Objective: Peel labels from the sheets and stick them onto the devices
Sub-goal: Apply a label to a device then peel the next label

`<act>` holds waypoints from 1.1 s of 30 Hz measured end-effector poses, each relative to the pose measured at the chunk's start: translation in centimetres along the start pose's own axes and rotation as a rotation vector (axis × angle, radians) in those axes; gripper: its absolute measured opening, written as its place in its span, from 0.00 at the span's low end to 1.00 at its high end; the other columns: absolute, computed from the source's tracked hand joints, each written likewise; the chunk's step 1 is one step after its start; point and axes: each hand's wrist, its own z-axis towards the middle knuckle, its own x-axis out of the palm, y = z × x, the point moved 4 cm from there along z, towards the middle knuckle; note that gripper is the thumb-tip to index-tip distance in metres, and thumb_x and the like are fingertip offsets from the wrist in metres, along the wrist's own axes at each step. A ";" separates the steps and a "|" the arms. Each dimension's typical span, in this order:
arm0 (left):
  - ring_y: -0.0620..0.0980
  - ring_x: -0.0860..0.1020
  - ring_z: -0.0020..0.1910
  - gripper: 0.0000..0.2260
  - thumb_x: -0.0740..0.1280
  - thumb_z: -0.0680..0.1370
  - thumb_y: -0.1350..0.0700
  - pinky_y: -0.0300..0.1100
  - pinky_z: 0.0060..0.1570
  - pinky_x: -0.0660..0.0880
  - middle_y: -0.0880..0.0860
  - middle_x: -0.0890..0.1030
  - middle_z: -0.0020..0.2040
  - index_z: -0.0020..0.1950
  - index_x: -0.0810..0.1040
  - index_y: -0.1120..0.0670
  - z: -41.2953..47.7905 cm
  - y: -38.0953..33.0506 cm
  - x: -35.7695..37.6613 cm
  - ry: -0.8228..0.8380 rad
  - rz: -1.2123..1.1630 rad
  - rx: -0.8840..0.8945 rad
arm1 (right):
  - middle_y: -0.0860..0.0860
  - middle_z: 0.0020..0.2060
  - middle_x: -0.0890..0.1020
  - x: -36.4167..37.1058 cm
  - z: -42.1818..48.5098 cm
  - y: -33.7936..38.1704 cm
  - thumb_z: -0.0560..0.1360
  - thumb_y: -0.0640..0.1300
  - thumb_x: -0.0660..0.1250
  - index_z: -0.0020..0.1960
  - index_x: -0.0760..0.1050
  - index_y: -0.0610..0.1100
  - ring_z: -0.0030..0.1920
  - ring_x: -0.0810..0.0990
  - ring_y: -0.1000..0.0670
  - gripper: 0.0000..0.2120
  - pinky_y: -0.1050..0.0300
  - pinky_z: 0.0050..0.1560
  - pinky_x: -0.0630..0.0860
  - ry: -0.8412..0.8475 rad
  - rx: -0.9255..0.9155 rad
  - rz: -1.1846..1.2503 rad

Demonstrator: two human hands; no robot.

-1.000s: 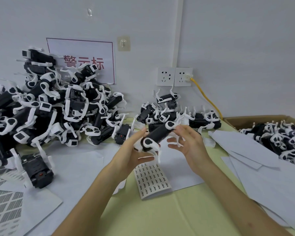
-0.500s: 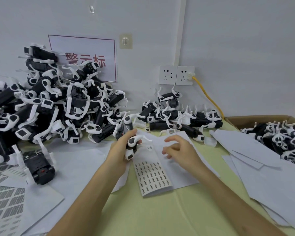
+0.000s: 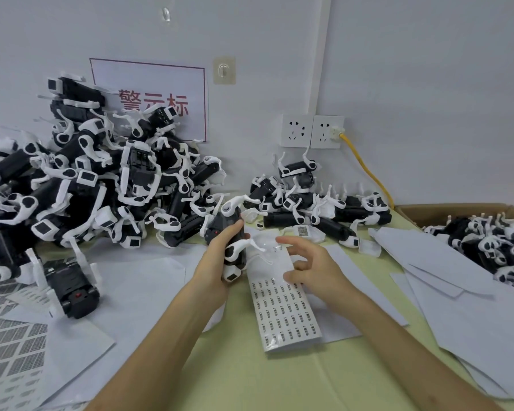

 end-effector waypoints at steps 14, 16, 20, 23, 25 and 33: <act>0.50 0.81 0.40 0.11 0.74 0.73 0.49 0.45 0.49 0.74 0.53 0.82 0.44 0.47 0.86 0.56 -0.6 0.5 1.8 0.235 0.039 -0.041 | 0.60 0.45 0.87 -1.5 0.6 0.6 0.75 0.35 0.75 0.53 0.85 0.51 0.45 0.84 0.58 0.12 0.62 0.53 0.78 -0.192 -0.216 -0.097; 0.51 0.80 0.41 0.10 0.73 0.74 0.49 0.46 0.51 0.73 0.53 0.81 0.45 0.45 0.87 0.55 -0.5 0.4 1.7 0.239 0.053 -0.035 | 0.59 0.38 0.86 -1.5 0.5 0.5 0.74 0.35 0.76 0.54 0.85 0.49 0.40 0.83 0.58 0.12 0.65 0.48 0.76 -0.191 -0.216 -0.099; 0.53 0.78 0.46 0.11 0.74 0.73 0.48 0.47 0.54 0.73 0.54 0.81 0.48 0.46 0.88 0.55 -0.5 0.4 1.8 0.251 0.076 -0.030 | 0.52 0.37 0.87 -1.7 0.5 0.4 0.73 0.37 0.78 0.52 0.86 0.51 0.40 0.83 0.55 0.12 0.64 0.47 0.76 -0.224 -0.204 -0.093; 0.56 0.77 0.52 0.11 0.74 0.73 0.49 0.51 0.58 0.72 0.54 0.82 0.53 0.49 0.88 0.54 -0.6 0.5 2.0 0.270 0.071 -0.015 | 0.55 0.37 0.86 -1.6 0.5 0.2 0.71 0.41 0.80 0.49 0.87 0.55 0.40 0.83 0.58 0.11 0.69 0.45 0.74 -0.228 -0.172 -0.107; 0.56 0.76 0.53 0.12 0.74 0.73 0.49 0.50 0.56 0.72 0.54 0.82 0.53 0.50 0.88 0.55 -0.6 0.5 2.0 0.267 0.072 -0.017 | 0.58 0.38 0.86 -1.5 0.5 0.2 0.71 0.41 0.80 0.47 0.87 0.56 0.40 0.83 0.61 0.11 0.72 0.43 0.73 -0.224 -0.156 -0.096; 0.51 0.78 0.44 0.10 0.73 0.74 0.50 0.49 0.59 0.70 0.53 0.82 0.47 0.48 0.87 0.56 -0.8 0.5 2.1 0.293 0.088 -0.019 | 0.49 0.40 0.87 -1.2 0.4 0.7 0.72 0.34 0.78 0.44 0.84 0.51 0.40 0.83 0.54 0.12 0.65 0.44 0.76 -0.210 -0.221 -0.068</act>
